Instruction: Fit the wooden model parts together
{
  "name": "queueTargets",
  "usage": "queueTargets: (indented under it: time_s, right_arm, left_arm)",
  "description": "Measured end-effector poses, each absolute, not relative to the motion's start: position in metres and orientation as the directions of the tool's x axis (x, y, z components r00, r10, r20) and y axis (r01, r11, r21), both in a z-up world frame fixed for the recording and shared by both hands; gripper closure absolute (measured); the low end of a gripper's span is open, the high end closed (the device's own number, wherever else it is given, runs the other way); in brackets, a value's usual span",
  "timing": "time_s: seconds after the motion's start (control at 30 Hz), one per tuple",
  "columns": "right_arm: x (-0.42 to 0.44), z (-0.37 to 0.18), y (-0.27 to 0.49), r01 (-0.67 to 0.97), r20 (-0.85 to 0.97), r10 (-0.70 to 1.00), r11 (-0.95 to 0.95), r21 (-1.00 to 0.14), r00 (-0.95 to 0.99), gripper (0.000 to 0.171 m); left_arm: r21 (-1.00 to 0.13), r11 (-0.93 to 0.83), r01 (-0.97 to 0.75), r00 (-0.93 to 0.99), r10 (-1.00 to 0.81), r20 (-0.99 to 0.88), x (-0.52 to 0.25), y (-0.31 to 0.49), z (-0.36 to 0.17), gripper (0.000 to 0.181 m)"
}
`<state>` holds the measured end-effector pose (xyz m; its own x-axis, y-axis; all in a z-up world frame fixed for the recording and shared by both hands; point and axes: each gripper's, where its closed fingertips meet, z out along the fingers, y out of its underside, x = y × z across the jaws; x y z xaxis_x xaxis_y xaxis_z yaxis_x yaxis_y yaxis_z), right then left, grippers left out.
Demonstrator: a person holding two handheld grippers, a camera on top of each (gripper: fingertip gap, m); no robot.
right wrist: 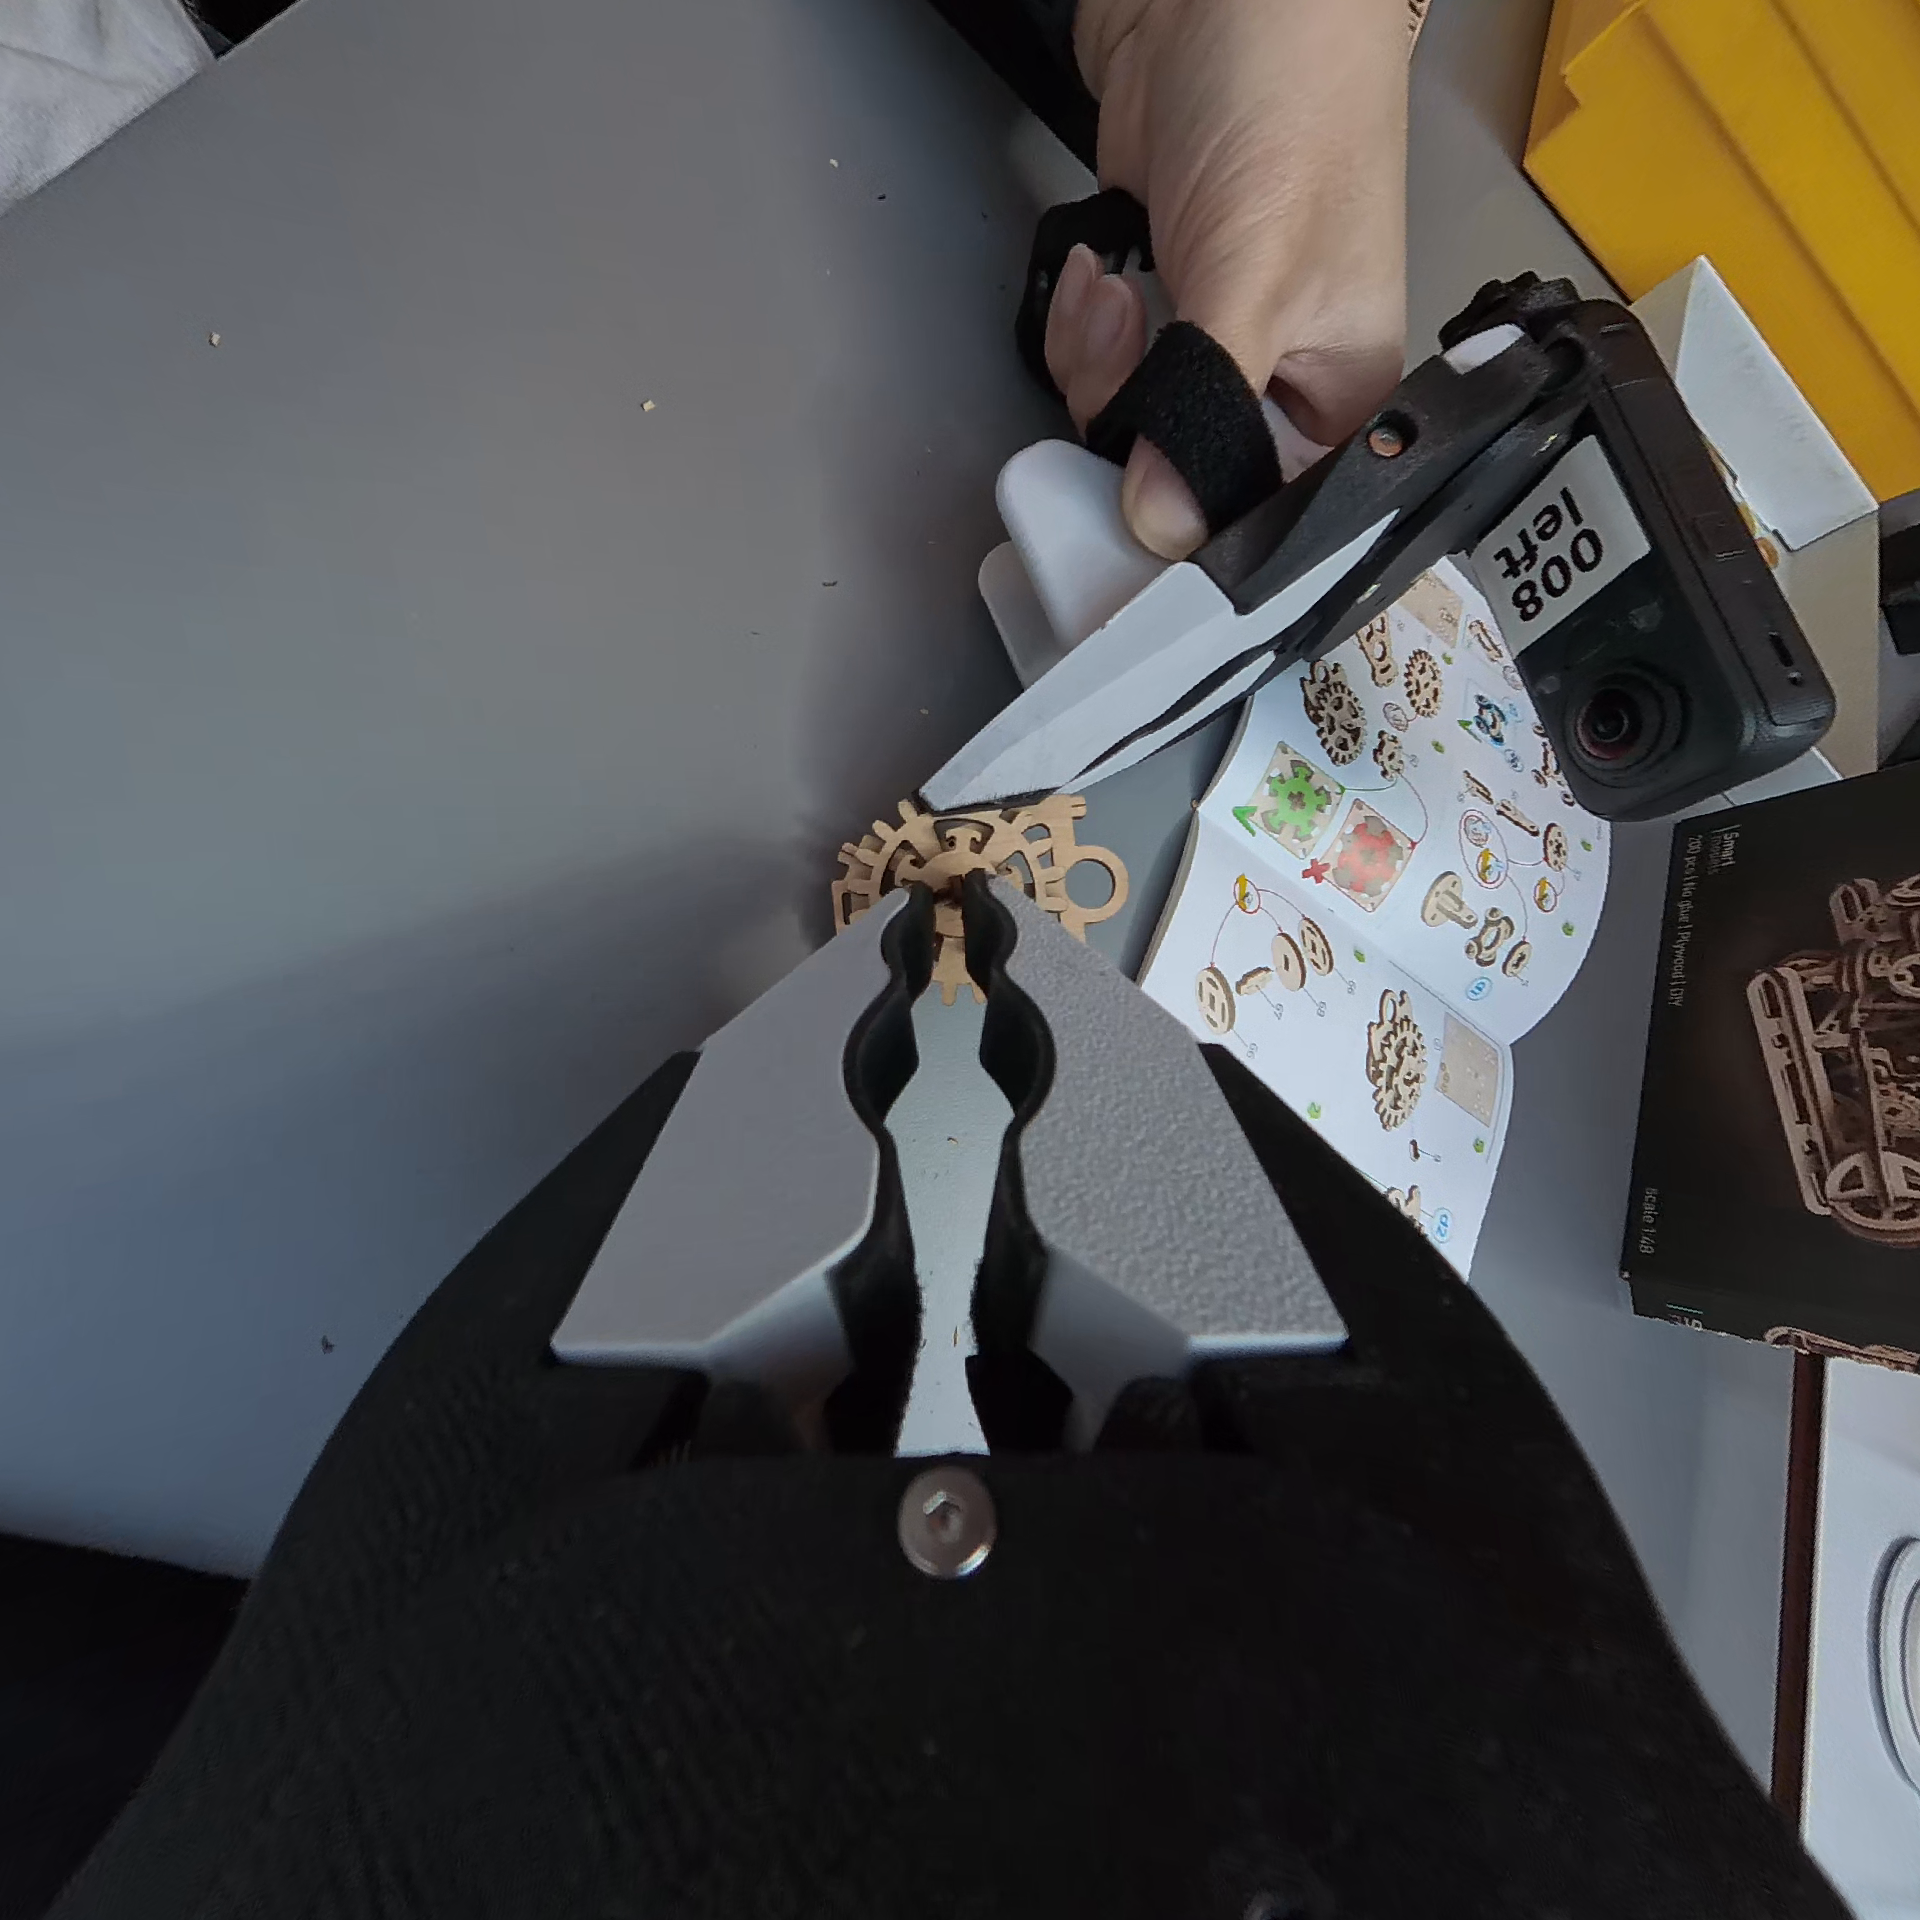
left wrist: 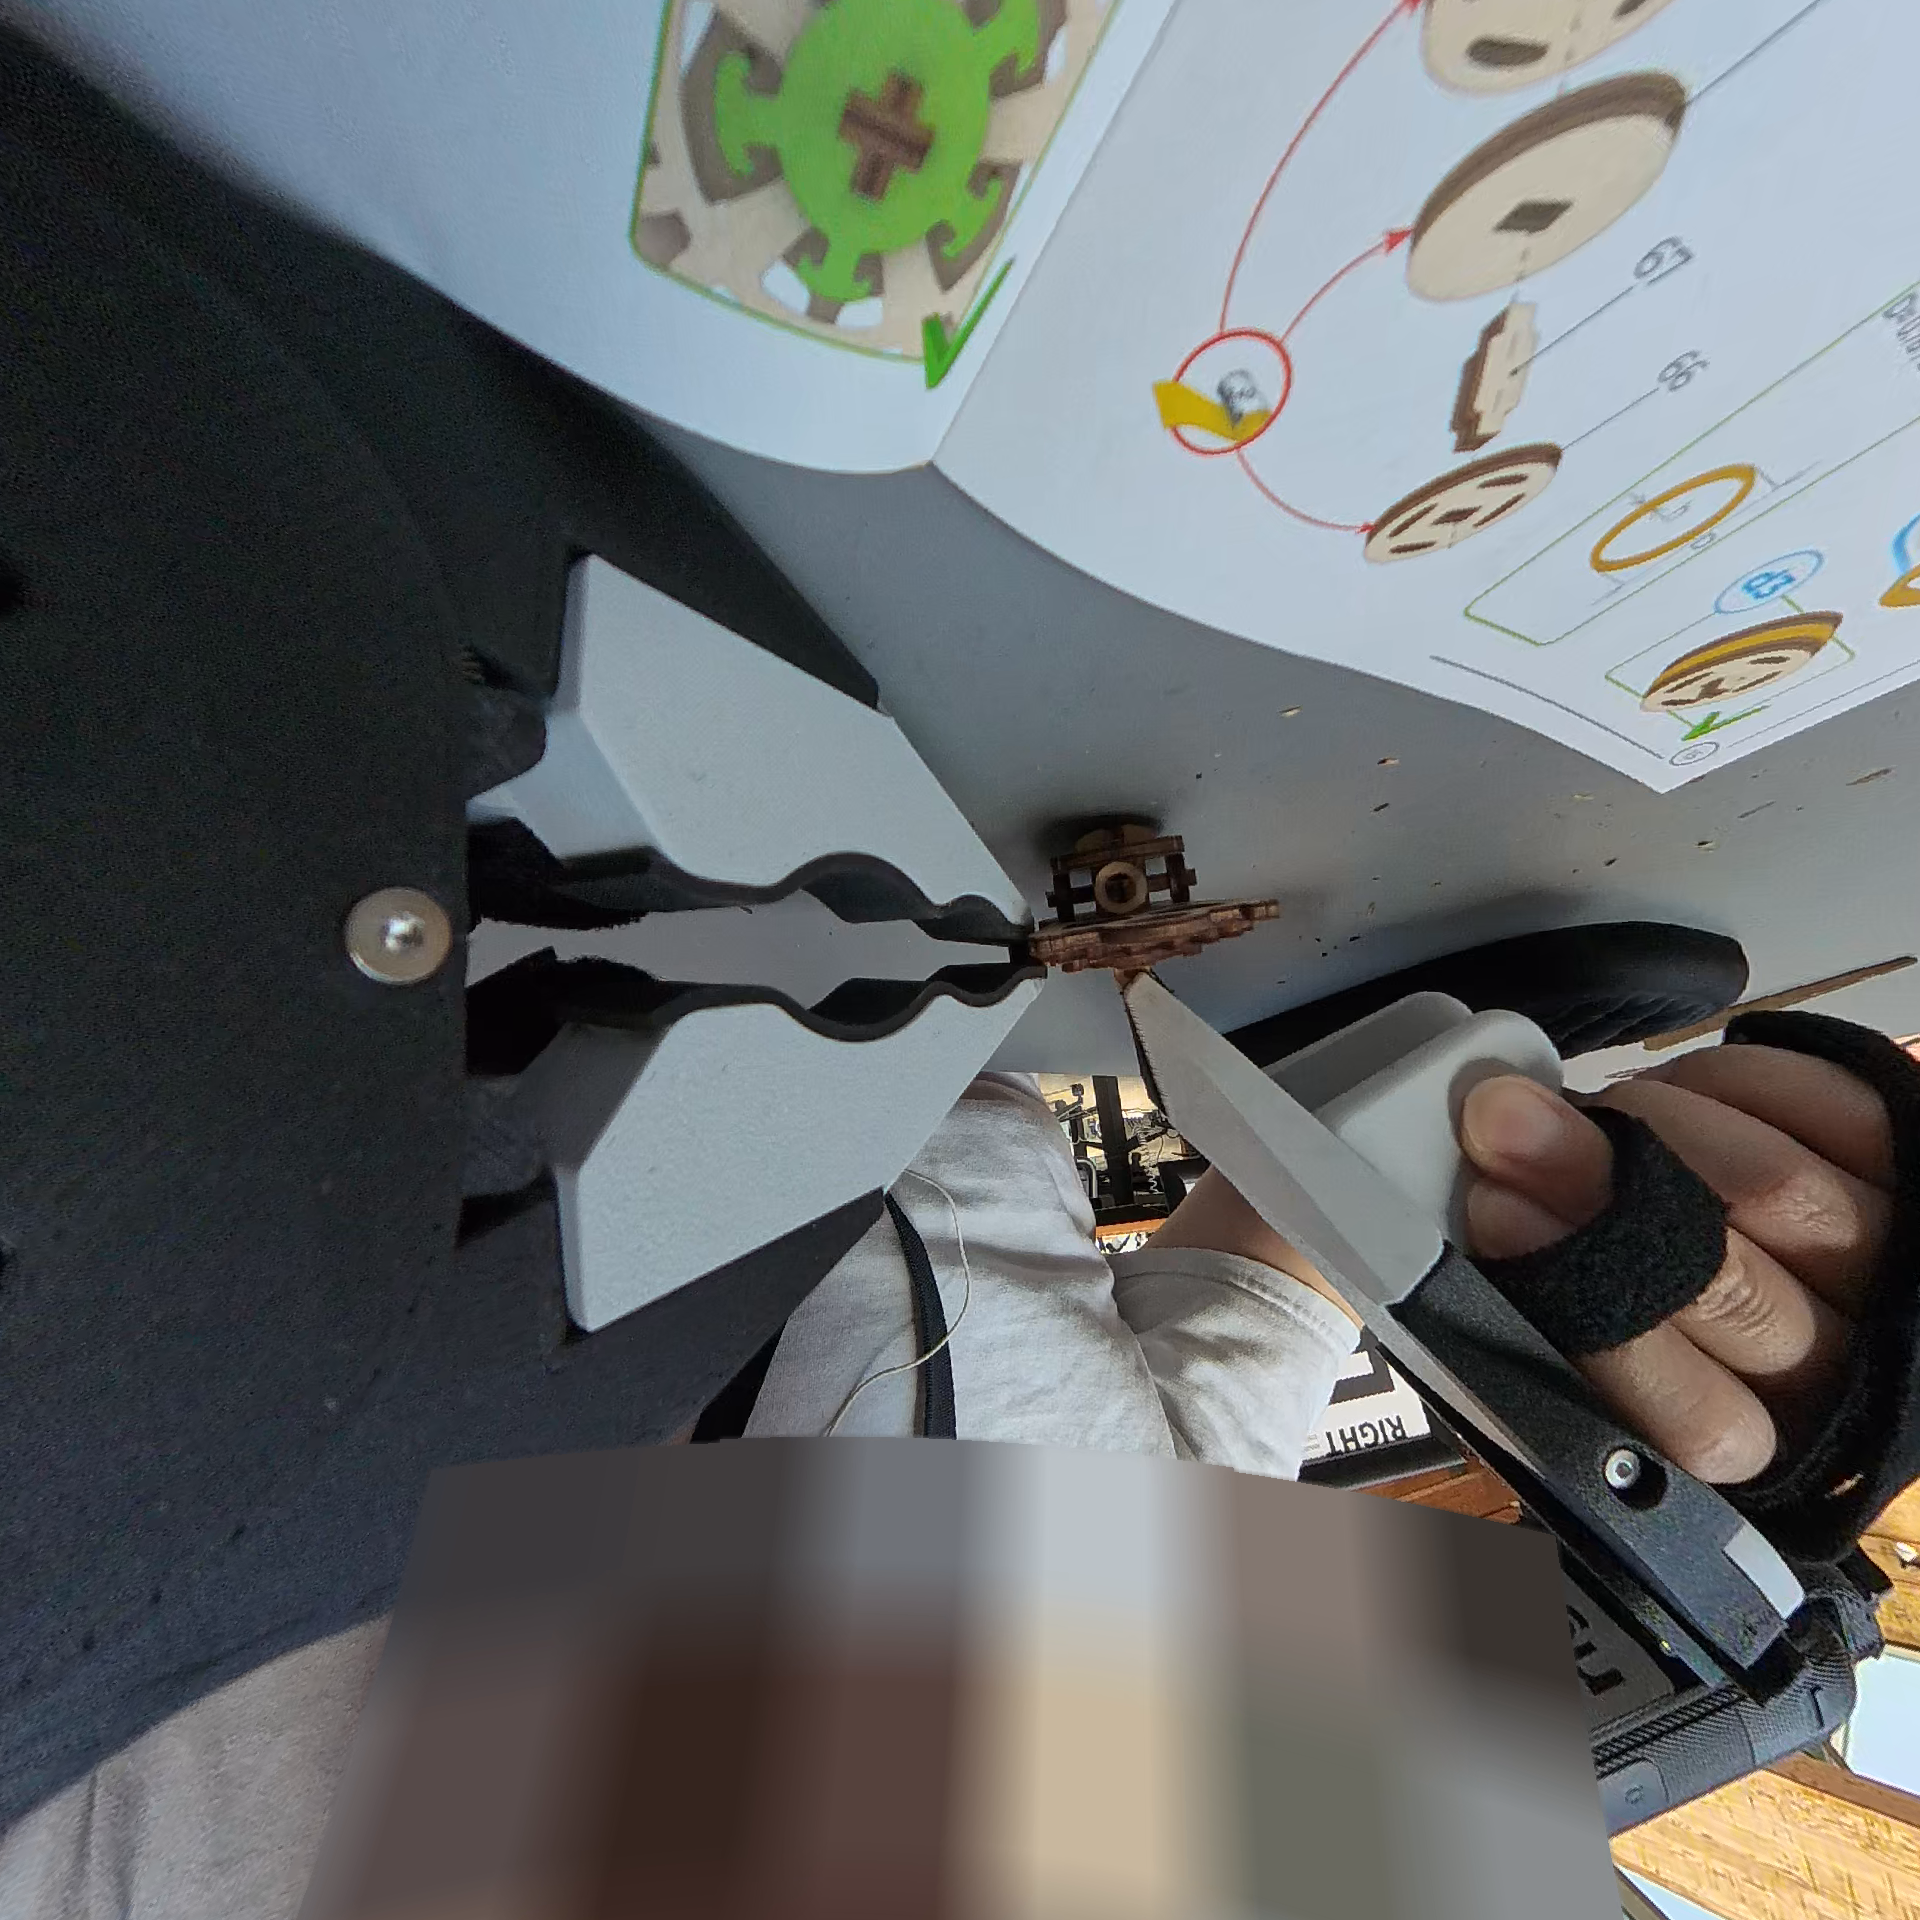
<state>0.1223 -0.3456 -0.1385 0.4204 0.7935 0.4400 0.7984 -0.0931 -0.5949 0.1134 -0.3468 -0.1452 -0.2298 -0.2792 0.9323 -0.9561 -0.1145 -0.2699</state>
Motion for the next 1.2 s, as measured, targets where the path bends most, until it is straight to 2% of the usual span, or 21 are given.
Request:
queueTargets:
  time_s: [0.63, 0.97, 1.1, 1.2]
  right_arm:
    - [0.123, -0.139, -0.346, 0.805, 0.452, 0.786, -0.095, -0.586, 0.421, 0.167]
    - [0.121, -0.137, -0.344, 0.738, 0.424, 0.757, -0.112, -0.666, 0.497, 0.165]
    - [0.122, -0.136, -0.343, 0.687, 0.381, 0.742, -0.144, -0.713, 0.552, 0.165]
    - [0.124, -0.135, -0.341, 0.653, 0.354, 0.725, -0.171, -0.738, 0.59, 0.165]
  left_arm:
    - [-0.272, -0.115, -0.955, -0.232, -0.28, 0.932, 0.113, -0.347, -0.145, 0.18]
    - [-0.278, -0.118, -0.953, -0.233, -0.298, 0.926, 0.112, -0.345, -0.145, 0.18]
    - [-0.287, -0.123, -0.95, -0.228, -0.356, 0.906, 0.109, -0.334, -0.137, 0.163]
    - [-0.371, -0.103, -0.923, -0.299, -0.414, 0.86, 0.1, -0.324, -0.12, 0.165]
